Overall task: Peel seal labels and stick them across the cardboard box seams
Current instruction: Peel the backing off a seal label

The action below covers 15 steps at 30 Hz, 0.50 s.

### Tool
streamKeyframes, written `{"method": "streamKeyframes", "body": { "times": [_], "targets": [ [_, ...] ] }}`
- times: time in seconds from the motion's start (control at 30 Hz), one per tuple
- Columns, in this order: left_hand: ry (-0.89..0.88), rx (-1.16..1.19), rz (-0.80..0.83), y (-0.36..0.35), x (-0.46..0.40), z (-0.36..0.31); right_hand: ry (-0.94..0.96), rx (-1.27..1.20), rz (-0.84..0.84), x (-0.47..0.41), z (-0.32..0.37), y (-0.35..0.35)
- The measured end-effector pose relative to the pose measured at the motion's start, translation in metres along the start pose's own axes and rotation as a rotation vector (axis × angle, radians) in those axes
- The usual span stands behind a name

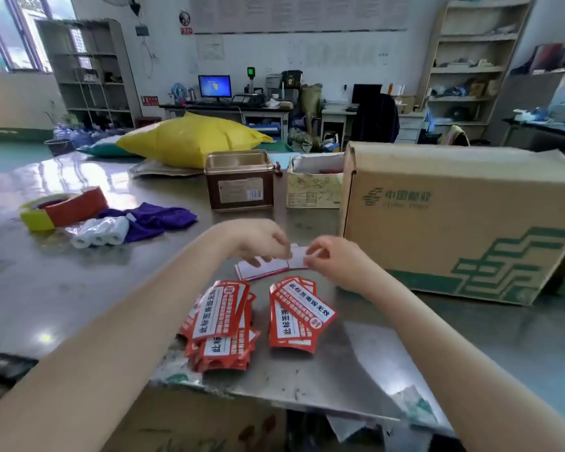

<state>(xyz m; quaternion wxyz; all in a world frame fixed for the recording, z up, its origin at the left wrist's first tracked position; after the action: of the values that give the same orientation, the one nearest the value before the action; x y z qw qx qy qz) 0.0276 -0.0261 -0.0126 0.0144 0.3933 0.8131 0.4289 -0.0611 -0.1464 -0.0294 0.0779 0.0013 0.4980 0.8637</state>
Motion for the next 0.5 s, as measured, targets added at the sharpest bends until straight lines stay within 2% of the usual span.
{"method": "streamKeyframes", "body": {
  "times": [0.07, 0.13, 0.27, 0.37, 0.5],
  "targets": [
    [0.019, -0.139, 0.061, -0.013, -0.001, 0.007, -0.055, 0.125, 0.136, 0.007, -0.003, -0.014],
    [0.035, -0.233, 0.114, -0.03, -0.005, 0.016, -0.063, 0.149, 0.247, 0.018, -0.006, -0.025],
    [-0.03, -0.373, 0.06, -0.042, -0.02, 0.02, -0.016, 0.098, 0.327, 0.019, -0.009, -0.027],
    [-0.099, -0.286, 0.018, -0.048, -0.032, 0.016, -0.059, -0.012, 0.22, 0.006, -0.028, -0.031],
    [-0.209, 0.013, -0.12, -0.051, -0.046, 0.015, 0.05, -0.155, -0.112, -0.004, -0.049, -0.032]
  ]
}}
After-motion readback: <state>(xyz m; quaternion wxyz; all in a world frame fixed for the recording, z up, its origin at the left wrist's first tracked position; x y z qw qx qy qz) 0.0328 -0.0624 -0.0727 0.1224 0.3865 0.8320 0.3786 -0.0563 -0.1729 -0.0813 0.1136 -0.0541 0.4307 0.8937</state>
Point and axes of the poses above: each hand's wrist, its own x-axis away from the middle knuckle, its own y-axis out of the back of the hand, z = x × y, the point moved 4 cm from there along -x, towards the middle knuckle, and after that the axes turned 6 degrees about x, right-handed, at the moved point
